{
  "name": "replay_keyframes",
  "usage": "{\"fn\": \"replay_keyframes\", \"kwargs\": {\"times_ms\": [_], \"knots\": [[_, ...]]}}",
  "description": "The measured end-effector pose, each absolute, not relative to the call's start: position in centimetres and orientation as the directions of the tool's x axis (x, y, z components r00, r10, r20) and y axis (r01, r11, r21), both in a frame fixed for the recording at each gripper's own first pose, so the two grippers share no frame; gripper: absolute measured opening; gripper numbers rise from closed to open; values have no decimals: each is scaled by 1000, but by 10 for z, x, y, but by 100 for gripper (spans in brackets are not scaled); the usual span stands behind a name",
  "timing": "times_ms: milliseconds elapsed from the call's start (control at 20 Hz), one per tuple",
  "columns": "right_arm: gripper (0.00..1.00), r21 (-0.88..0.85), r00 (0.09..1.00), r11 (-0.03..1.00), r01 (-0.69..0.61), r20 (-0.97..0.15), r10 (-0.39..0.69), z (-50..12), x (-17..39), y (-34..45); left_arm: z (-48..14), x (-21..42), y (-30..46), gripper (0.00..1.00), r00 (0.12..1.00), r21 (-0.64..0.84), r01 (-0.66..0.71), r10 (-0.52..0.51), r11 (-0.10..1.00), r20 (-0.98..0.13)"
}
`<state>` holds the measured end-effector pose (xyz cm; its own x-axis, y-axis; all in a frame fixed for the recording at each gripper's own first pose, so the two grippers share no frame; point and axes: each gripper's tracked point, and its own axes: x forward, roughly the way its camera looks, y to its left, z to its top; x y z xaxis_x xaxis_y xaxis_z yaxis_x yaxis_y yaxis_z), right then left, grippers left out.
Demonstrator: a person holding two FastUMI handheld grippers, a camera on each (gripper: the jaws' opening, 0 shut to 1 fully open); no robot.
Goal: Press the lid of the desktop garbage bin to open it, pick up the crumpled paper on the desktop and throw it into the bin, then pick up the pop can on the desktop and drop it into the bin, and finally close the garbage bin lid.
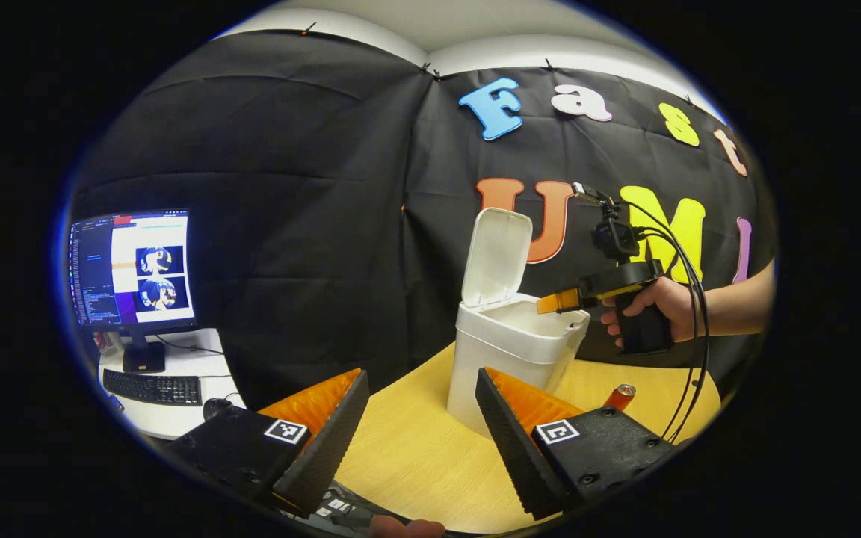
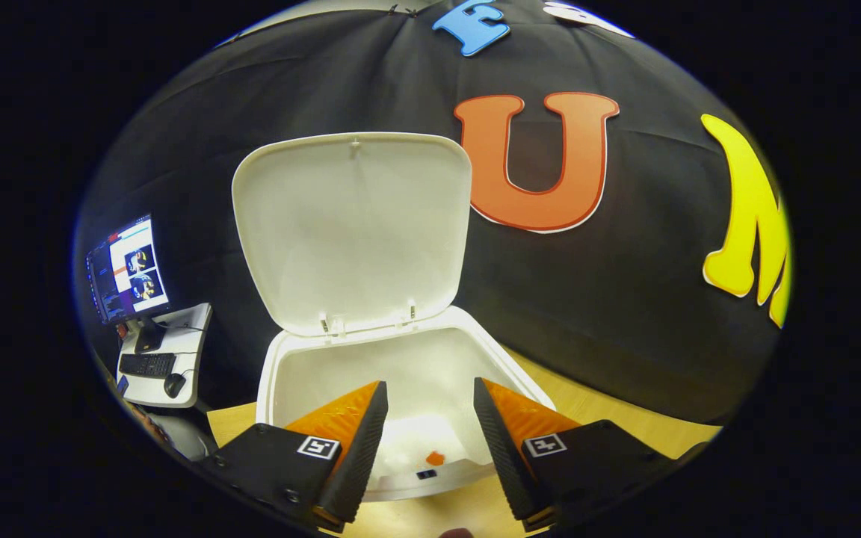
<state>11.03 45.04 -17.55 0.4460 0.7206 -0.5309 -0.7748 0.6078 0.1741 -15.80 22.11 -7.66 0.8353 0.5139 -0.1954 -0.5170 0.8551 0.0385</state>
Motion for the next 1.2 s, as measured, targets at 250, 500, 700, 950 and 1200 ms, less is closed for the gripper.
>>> {"fn": "replay_keyframes", "kwargs": {"times_ms": [250, 500, 700, 950, 1200], "knots": [[82, 182, 480, 611, -770, -465, 744, -143, 105, 420, -73, -138, 204, 95, 867, 78, -459, 465, 885, -177], [88, 203, 568, 666, -717, -384, 728, -102, 105, 357, -78, -109, 173, 95, 913, 81, -359, 368, 930, -175], [92, 221, 648, 746, -629, -382, 659, -106, 104, 275, -84, -78, 135, 95, 951, 91, -246, 259, 965, -170], [92, 150, 750, 846, -511, -403, 525, -126, 107, 164, -100, -54, 73, 95, 978, 84, -83, 97, 993, -183], [92, 113, 800, 916, -384, -454, 392, -147, 84, 69, -135, -23, 20, 95, 985, 85, 14, 1, 996, -170]]}}
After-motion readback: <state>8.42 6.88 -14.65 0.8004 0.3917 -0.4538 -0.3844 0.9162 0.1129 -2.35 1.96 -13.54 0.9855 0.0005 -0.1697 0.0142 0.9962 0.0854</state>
